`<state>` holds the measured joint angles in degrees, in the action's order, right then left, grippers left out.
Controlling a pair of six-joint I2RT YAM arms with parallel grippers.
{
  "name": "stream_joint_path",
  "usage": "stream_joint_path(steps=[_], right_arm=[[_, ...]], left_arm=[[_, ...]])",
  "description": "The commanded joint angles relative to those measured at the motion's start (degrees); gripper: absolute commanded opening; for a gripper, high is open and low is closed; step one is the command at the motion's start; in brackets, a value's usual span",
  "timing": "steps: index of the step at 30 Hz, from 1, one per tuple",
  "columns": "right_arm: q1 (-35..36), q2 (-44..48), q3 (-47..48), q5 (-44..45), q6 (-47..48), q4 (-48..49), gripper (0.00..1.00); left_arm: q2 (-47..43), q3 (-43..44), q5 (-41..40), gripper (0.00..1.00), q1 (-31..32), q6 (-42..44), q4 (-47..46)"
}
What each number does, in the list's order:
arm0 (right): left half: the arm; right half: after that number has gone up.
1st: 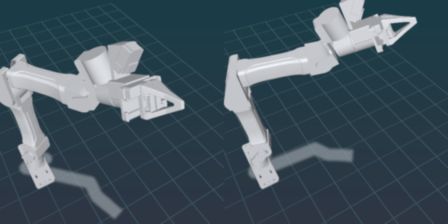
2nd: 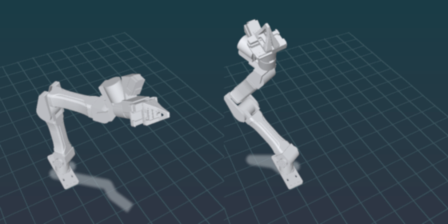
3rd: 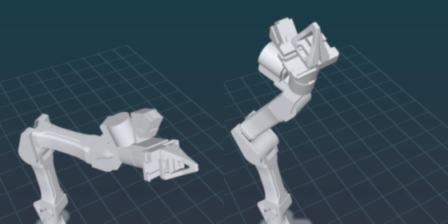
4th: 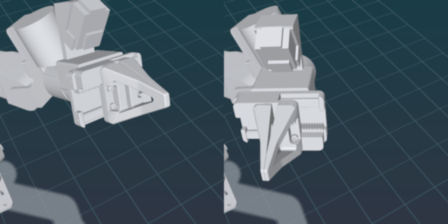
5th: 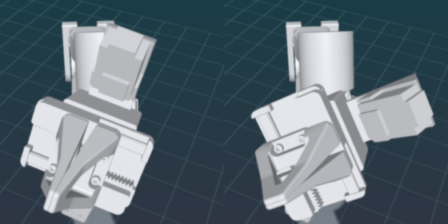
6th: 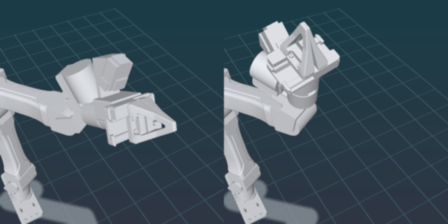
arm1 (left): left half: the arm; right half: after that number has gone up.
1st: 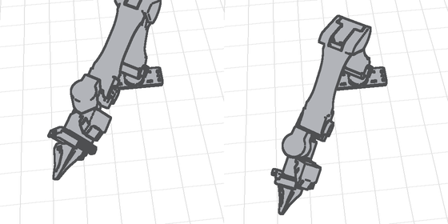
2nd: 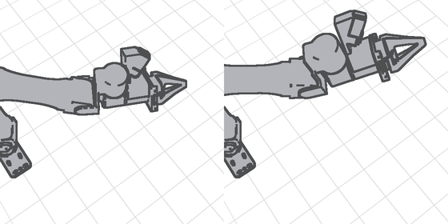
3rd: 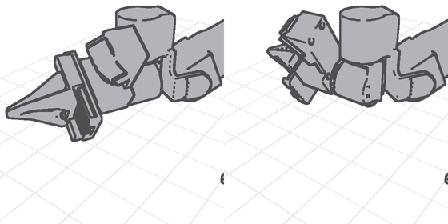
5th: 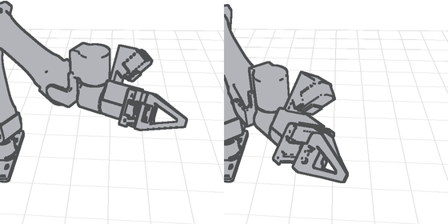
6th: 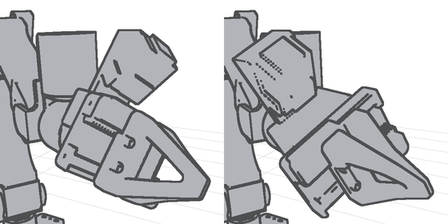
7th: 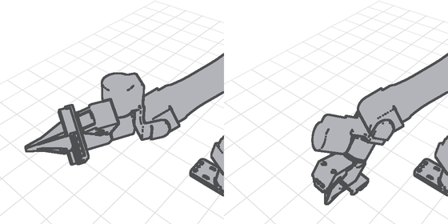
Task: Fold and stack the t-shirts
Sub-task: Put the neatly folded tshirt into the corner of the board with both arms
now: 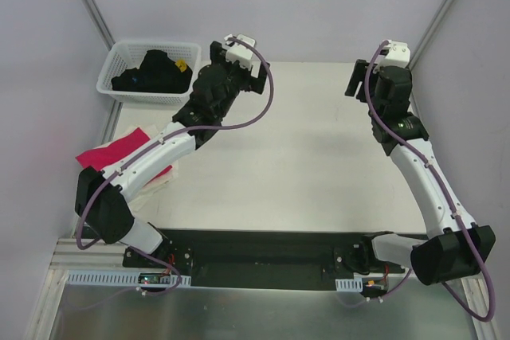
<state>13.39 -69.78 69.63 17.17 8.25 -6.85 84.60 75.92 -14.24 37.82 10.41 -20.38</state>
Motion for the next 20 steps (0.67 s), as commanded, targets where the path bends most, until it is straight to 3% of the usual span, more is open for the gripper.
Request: stream_joint_path(steps=[1,17,20], right_arm=[[0.41,2.01,-0.19,1.11,0.54,3.78,0.76],[0.32,0.43,-0.81,1.11,0.19,5.27,0.72],[0.41,0.78,-0.89,1.37,0.62,5.79,0.75]], left_arm=[[1.09,0.02,-5.36,0.99,0.15,3.65,-4.31],[2.41,-2.27,-12.04,0.99,-0.21,-0.04,-6.95],[1.63,-4.63,-10.90,0.99,-0.29,-0.48,-9.76]])
